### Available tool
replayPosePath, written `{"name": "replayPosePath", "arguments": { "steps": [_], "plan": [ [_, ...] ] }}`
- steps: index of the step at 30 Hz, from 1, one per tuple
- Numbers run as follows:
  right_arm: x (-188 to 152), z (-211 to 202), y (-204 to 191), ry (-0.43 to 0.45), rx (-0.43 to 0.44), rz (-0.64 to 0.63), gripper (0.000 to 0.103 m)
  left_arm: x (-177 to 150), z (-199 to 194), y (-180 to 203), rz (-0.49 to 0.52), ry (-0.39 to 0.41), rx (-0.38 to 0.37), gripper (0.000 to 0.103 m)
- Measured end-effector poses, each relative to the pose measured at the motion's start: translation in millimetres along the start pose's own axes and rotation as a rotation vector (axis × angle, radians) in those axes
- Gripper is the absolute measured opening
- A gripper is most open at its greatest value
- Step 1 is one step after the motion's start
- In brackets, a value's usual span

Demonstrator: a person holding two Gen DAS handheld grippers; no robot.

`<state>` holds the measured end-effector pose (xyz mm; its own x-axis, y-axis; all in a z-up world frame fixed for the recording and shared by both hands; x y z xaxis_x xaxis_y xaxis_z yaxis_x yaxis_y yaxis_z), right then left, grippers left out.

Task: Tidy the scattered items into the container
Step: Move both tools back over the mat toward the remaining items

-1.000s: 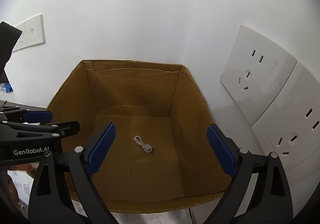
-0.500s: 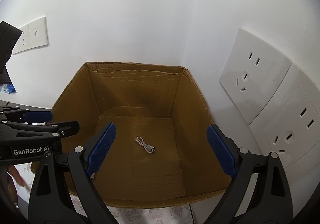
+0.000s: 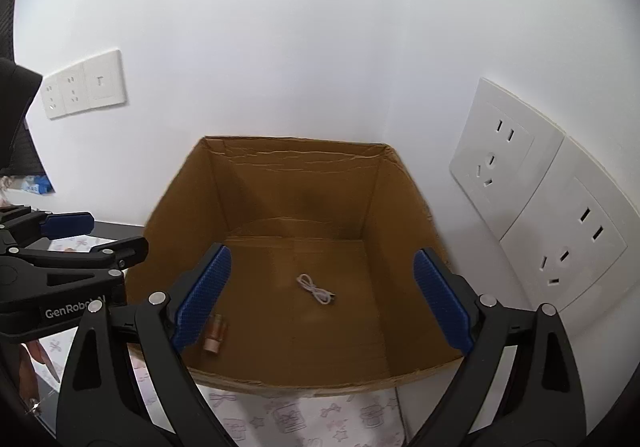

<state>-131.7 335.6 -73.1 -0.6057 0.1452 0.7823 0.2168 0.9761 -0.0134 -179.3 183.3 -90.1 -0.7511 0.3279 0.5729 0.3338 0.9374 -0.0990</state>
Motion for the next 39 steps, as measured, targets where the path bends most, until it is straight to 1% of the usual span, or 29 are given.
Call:
{"name": "replayPosePath", "arguments": {
  "steps": [2,6,12,20,26,31,39],
  "plan": [
    [0,-4,-3,0.002,0.009,0.002,0.094,-5,-4,-9,-0.015,0.005,0.007,0.065],
    [-2,-12,-14,0.006,0.045,0.002,0.094,-20,-13,-33,-0.051,0.014,-0.015,0.065],
    [-7,-26,-38,0.011,0.091,-0.008,0.094,-42,-27,-66,-0.091,0.013,0.036,0.065],
    [-19,-42,-93,0.021,0.145,-0.058,0.094,-75,-53,-125,-0.169,0.021,0.082,0.065],
    [-29,-54,-141,0.027,0.182,-0.098,0.094,-106,-62,-173,-0.234,0.019,0.111,0.065],
    [-43,-60,-181,0.016,0.194,-0.112,0.094,-126,-62,-209,-0.226,0.001,0.117,0.065],
    [-68,-65,-227,-0.003,0.18,-0.102,0.094,-139,-60,-246,-0.196,-0.004,0.094,0.065]
  ]
}}
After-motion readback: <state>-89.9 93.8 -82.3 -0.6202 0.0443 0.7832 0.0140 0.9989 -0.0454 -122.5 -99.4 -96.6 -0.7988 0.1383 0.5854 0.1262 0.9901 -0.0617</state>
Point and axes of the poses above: each gripper's, at about its wrist camera, not at the fingertips, and z roughly the way its jaws point, y to its right, x to its top, the point moved 1 cm from there along z, roughly the way its jaws point, and after that the axes turned 7 degrees about z, right-handed, at the moved point
